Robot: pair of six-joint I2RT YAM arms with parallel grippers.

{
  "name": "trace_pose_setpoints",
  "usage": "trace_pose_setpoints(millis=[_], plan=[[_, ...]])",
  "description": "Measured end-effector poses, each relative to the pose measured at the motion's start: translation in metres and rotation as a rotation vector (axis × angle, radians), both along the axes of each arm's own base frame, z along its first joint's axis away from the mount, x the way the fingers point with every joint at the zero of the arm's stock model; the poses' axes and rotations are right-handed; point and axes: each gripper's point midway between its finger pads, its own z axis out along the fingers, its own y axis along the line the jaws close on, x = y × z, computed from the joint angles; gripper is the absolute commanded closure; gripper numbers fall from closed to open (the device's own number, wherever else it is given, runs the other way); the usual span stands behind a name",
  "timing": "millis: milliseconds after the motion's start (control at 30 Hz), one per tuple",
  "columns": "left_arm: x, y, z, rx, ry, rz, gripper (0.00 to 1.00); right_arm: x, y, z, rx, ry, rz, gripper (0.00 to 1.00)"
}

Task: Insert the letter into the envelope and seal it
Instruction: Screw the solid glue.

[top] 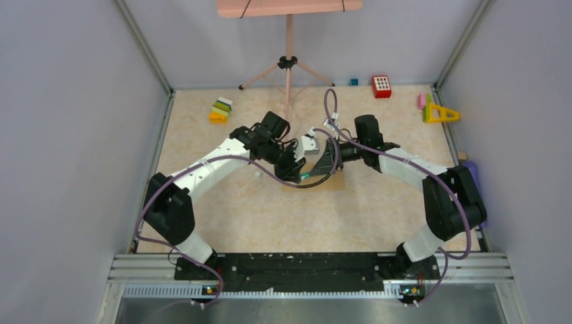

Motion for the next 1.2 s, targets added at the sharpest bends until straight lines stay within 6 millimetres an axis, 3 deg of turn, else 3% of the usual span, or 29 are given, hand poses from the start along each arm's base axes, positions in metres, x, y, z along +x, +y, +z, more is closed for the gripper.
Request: trace_pose_setpoints(millis=[433, 667, 967, 1100, 1200], plan=[[-0.0008, -0.0004, -0.0030, 0.013, -0.013, -0.011, 1.00, 0.0007, -0.0006, 0.0014, -0.008, -0.023, 0.012, 0.55], [0.0001, 0.0003, -0.0035, 0.018, -0.017, -0.008, 1.00, -0.0014, -0.0020, -0.0018, -0.020, -0.018, 0.015, 0.69], [-0.0005, -0.0002, -0.0038, 0.018, -0.018, -0.013, 1.00, -0.0010, -0.0021, -0.0023, -0.022, -0.021, 0.013, 0.59], [-0.0009, -0.0010, -0.0066, 0.023, -0.013, -0.016, 1.00, -0.0008, -0.0021, -0.0025, -0.022, -0.020, 0.013, 0.65], [-0.0013, -0.0015, -0.0097, 0.029, -0.005, -0.018, 1.00, -0.0008, -0.0022, -0.0026, -0.022, -0.021, 0.013, 0.77]])
